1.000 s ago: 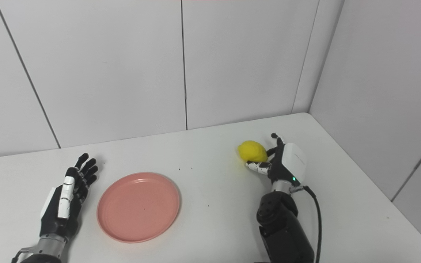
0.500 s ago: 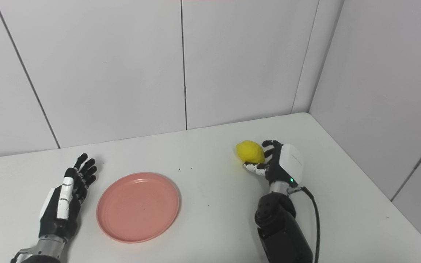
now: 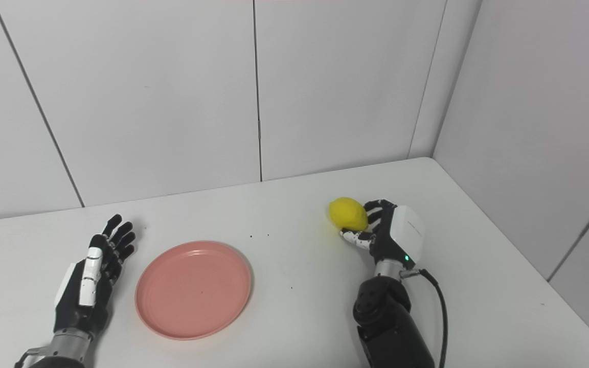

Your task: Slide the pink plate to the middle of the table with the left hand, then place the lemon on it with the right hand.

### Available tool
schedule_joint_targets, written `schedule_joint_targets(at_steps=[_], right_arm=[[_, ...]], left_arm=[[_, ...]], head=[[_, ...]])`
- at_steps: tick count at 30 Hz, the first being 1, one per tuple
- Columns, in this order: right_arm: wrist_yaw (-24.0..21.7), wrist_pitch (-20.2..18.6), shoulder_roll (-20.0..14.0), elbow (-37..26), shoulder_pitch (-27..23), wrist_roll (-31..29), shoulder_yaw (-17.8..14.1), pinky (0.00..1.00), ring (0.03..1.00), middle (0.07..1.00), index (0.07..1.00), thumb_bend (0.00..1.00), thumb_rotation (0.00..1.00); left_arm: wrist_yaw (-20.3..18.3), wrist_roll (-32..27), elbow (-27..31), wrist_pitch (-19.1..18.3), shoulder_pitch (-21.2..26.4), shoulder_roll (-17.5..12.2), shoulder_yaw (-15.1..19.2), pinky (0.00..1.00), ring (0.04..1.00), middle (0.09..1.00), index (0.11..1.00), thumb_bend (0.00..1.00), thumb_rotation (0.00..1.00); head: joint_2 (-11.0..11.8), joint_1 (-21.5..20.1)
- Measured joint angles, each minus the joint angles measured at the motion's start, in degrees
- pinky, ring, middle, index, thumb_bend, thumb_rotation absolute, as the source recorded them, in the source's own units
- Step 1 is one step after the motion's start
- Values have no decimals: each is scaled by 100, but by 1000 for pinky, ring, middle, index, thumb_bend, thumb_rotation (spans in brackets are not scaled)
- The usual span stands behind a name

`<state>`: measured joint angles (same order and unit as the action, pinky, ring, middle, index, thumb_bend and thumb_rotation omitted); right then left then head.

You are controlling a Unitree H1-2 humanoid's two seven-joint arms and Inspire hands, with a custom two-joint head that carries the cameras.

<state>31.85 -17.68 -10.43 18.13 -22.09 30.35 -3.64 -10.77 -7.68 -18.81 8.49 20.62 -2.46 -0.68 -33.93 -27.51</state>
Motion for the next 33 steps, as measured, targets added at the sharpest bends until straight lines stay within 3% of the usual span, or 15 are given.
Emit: schedule_joint_targets(at_steps=[1, 3, 7, 22, 23, 25, 27, 29, 33], right_arm=[[54, 44, 2, 14, 2, 0, -1, 190, 405, 502, 484, 518, 0], [168, 186, 4, 42, 6, 0, -1, 150, 241, 476, 483, 526, 0], [386, 320, 6, 67, 6, 7, 3, 124, 182, 469, 483, 528, 0], [835, 633, -4, 176, 9, 55, 41, 139, 203, 470, 481, 525, 0], [915, 690, -3, 176, 9, 55, 39, 149, 219, 413, 497, 517, 0], [1000, 838, -6, 174, 8, 54, 31, 150, 221, 394, 502, 515, 0], [1039, 915, -5, 173, 8, 36, 15, 145, 214, 454, 484, 522, 0], [1102, 1052, -6, 166, 9, 28, 11, 141, 208, 400, 494, 515, 0], [1138, 1200, 8, 42, 10, 14, 9, 143, 206, 467, 479, 523, 0]], left_arm=[[0, 0, 2, 0, 0, 0, 0, 961, 945, 939, 935, 530, 1000], [3, 0, 4, -1, -1, 0, 1, 957, 943, 937, 935, 528, 1000], [0, -2, 3, 0, -1, 0, -1, 963, 948, 943, 940, 525, 1000], [-6, -3, 4, -1, -2, 1, 0, 960, 948, 941, 936, 525, 1000], [-6, -3, 4, -1, -2, 1, -1, 963, 950, 942, 937, 524, 1000], [-7, -4, 3, -1, -2, 1, 0, 965, 950, 942, 936, 525, 1000], [-7, -4, 2, -1, -2, 1, 0, 962, 947, 939, 933, 526, 1000], [-8, -4, 2, -1, -2, 1, 0, 962, 950, 943, 935, 524, 1000], [-8, -3, 2, 0, -2, 1, -4, 957, 948, 940, 934, 530, 1000]], head=[[0, 0], [26, -9], [-9, -9], [44, 9], [27, 17], [26, 18], [44, 26], [44, 35], [61, 53]])
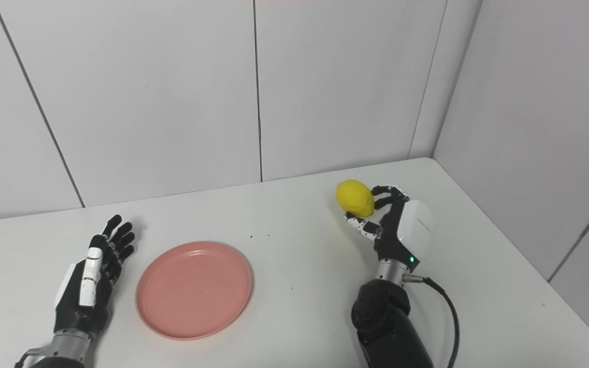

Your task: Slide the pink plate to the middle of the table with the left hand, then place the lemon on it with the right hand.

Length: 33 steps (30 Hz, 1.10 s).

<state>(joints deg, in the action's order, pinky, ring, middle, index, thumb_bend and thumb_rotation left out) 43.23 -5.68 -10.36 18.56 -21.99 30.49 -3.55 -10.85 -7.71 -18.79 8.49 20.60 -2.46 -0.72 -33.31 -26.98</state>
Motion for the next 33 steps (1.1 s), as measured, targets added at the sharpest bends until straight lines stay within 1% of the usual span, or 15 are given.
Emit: schedule_joint_targets(at_steps=[4, 7, 9, 10, 12, 16, 17, 20, 22, 27, 29, 30, 32, 33], right_arm=[[-10, 4, 70, -292, 54, -18, 6, 120, 179, 469, 478, 524, 0], [-53, 14, 140, -390, 82, -46, 20, 132, 195, 469, 478, 524, 0], [-150, 14, 189, -487, 127, -49, 66, 148, 212, 400, 491, 516, 0], [-161, 15, 210, -528, 139, -47, 93, 144, 207, 434, 485, 520, 0], [-197, 16, 246, -578, 142, -43, 123, 131, 192, 462, 480, 523, 0], [-250, 18, 267, -741, 158, 34, 269, 144, 203, 469, 479, 524, 0], [-252, 25, 282, -777, 158, 54, 303, 151, 210, 438, 486, 521, 0], [-258, 115, 330, -805, 167, 67, 397, 162, 224, 390, 496, 515, 0], [-280, 234, 358, -835, 182, 84, 464, 170, 233, 386, 500, 514, 0], [-392, 283, 408, -918, 203, 109, 565, 170, 231, 385, 503, 512, 0], [-402, 309, 423, -918, 211, 123, 598, 163, 225, 383, 502, 512, 0], [-409, 334, 428, -918, 216, 139, 620, 161, 223, 426, 491, 518, 0], [-427, 356, 436, -919, 222, 191, 674, 161, 223, 452, 485, 521, 0], [-449, 360, 442, -922, 226, 219, 702, 160, 223, 411, 496, 516, 0]], left_arm=[[0, 4, 2, 0, -1, -2, -8, 963, 953, 946, 941, 540, 1000], [0, 5, 4, 0, -1, -3, -12, 965, 955, 947, 941, 544, 1000], [0, 4, 11, 0, -4, -3, -14, 965, 954, 948, 941, 545, 1000], [0, 4, 13, 0, -7, -4, -14, 966, 955, 948, 942, 542, 1000], [0, 3, 13, 0, -7, -3, -14, 967, 954, 948, 942, 537, 1000], [0, 3, 14, 0, -8, -3, -18, 962, 954, 948, 943, 546, 1000], [0, 4, 13, 0, -9, -3, -18, 964, 956, 949, 945, 547, 1000], [0, 4, 15, 0, -9, -3, -26, 967, 959, 951, 945, 539, 1000], [0, 7, 17, 0, -9, -2, -36, 967, 958, 950, 945, 532, 1000], [2, 13, 27, 0, -16, -2, -57, 962, 955, 949, 945, 525, 1000], [10, 19, 43, 0, -27, -1, -67, 959, 953, 947, 944, 530, 1000], [13, 28, 52, 0, -33, -1, -73, 957, 952, 947, 944, 532, 1000], [17, 30, 73, 0, -48, -1, -85, 956, 952, 947, 944, 532, 1000], [23, 31, 83, 0, -57, 0, -88, 951, 949, 945, 942, 535, 1000]], head=[[-35, 9], [-17, 18], [-26, 18], [-26, 18], [-17, 26], [-26, 44], [-26, 44], [-35, 53], [-52, 53], [-17, 79], [-52, 97], [-35, 105], [-61, 114], [-79, 149]])
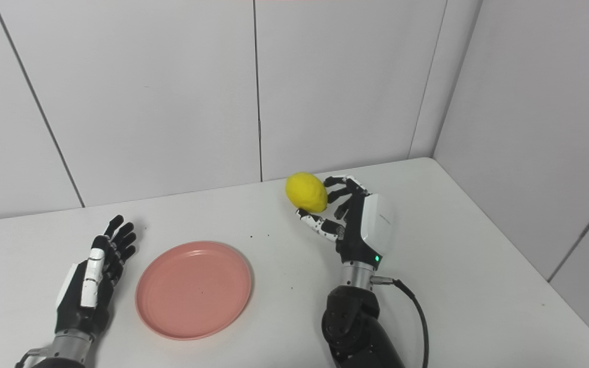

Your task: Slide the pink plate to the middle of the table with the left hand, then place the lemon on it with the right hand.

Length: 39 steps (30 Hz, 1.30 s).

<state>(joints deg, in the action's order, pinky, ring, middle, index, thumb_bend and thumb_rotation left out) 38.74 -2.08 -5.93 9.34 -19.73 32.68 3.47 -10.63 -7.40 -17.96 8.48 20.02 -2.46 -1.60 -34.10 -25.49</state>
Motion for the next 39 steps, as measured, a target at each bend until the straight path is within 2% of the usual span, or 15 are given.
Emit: schedule_joint_targets(at_steps=[1, 2, 4, 18, 20, 23, 25, 26, 32, 39], right_arm=[[-21, 2, 6, -5, 4, 13, 22, 160, 224, 398, 499, 514, 0], [-50, 8, 13, -13, 8, 21, 45, 159, 221, 441, 488, 520, 0], [-134, 69, 17, -28, 25, 24, 95, 147, 205, 464, 481, 523, 0], [-447, 422, 41, -112, 154, 173, 481, 153, 208, 470, 481, 525, 0], [-503, 448, 59, -157, 167, 190, 532, 187, 250, 407, 505, 516, 0], [-597, 522, 74, -191, 182, 249, 635, 207, 271, 395, 514, 514, 0], [-676, 527, 79, -198, 199, 274, 690, 182, 240, 440, 495, 520, 0], [-705, 528, 78, -202, 210, 284, 710, 161, 219, 454, 488, 522, 0], [-859, 552, 54, -220, 269, 494, 853, 102, 158, 469, 480, 525, 0], [-987, 1038, -16, -183, 280, 453, 980, 138, 187, 469, 478, 525, 0]], left_arm=[[4, 1, 9, 0, -5, 1, 0, 949, 949, 944, 941, 536, 1000], [11, 2, 16, 0, -8, 4, -1, 946, 948, 944, 941, 535, 1000], [27, 17, 35, -2, -20, 15, -7, 941, 947, 944, 940, 530, 1000], [250, 385, 334, -239, -212, 173, -66, 930, 936, 939, 933, 500, 1000], [265, 402, 356, -303, -230, 181, -79, 927, 934, 936, 932, 496, 1000], [280, 461, 372, -338, -238, 186, -89, 921, 933, 937, 931, 502, 1000], [323, 507, 386, -353, -246, 200, -102, 919, 933, 935, 929, 508, 1000], [330, 518, 389, -355, -248, 212, -108, 919, 933, 935, 929, 512, 1000], [412, 634, 391, -354, -254, 282, -130, 915, 928, 933, 928, 532, 1000], [516, 751, 392, -354, -261, 368, -188, 918, 928, 933, 925, 538, 1000]], head=[[0, 0], [0, 0], [9, 44], [-61, 466], [-53, 536], [-79, 720], [-79, 721], [-71, 878], [-18, 1195], [-27, 1573]])
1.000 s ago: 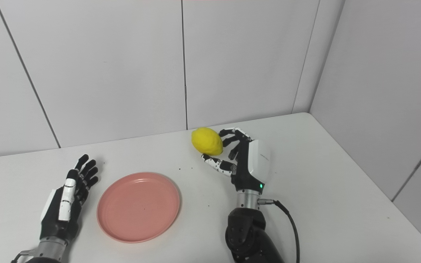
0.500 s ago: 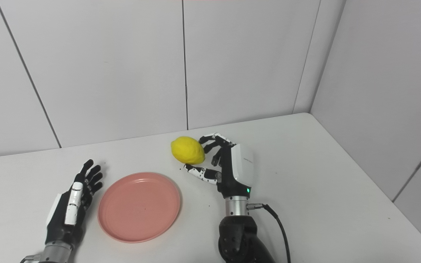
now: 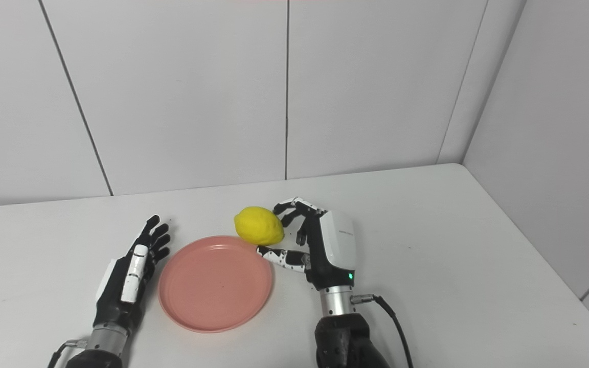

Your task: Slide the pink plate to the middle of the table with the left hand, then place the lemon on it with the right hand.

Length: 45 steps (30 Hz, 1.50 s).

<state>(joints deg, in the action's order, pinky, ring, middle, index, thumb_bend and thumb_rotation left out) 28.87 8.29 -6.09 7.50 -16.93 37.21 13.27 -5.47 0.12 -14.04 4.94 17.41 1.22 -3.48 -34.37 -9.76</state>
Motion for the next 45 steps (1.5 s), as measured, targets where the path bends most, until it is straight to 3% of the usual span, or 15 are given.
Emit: schedule_joint_targets(at_steps=[5, 7, 11, 15, 17, 21, 27, 45], right_arm=[[-124, 239, -27, 56, 13, 6, 64, 169, 215, 469, 478, 525, 0], [-148, 326, -34, 71, 13, 17, 87, 180, 231, 399, 494, 516, 0], [-251, 443, -31, 143, 19, 23, 170, 182, 238, 385, 502, 514, 0], [-421, 523, -33, 188, 50, 19, 260, 167, 218, 460, 480, 523, 0], [-526, 537, -34, 206, 59, 11, 283, 187, 241, 407, 496, 516, 0], [-695, 609, -42, 268, 59, -65, 290, 186, 243, 385, 497, 513, 0], [-1082, 608, -81, 279, 48, -103, 330, 181, 237, 383, 495, 513, 0], [-1504, 594, -68, 383, -35, 162, 351, 209, 260, 384, 498, 513, 0]], left_arm=[[68, 76, 0, -22, -1, 41, -24, 932, 931, 933, 925, 537, 1000], [109, 102, 0, -64, -1, 51, -43, 933, 932, 936, 926, 538, 1000], [162, 121, 2, -98, -5, 116, -92, 926, 928, 932, 921, 532, 1000], [222, 184, 19, -100, -23, 182, -146, 921, 924, 929, 916, 527, 1000], [247, 229, 23, -106, -28, 199, -157, 919, 921, 927, 913, 525, 1000], [287, 271, 28, -148, -30, 207, -175, 930, 923, 925, 912, 529, 1000], [362, 355, 24, -146, -33, 230, -226, 928, 921, 927, 916, 523, 1000], [439, 374, 17, -144, -33, 239, -237, 929, 924, 933, 925, 539, 1000]], head=[[-18, 176], [-9, 255], [-35, 405], [-70, 528], [-70, 554], [-70, 782], [-62, 818], [-114, 871]])
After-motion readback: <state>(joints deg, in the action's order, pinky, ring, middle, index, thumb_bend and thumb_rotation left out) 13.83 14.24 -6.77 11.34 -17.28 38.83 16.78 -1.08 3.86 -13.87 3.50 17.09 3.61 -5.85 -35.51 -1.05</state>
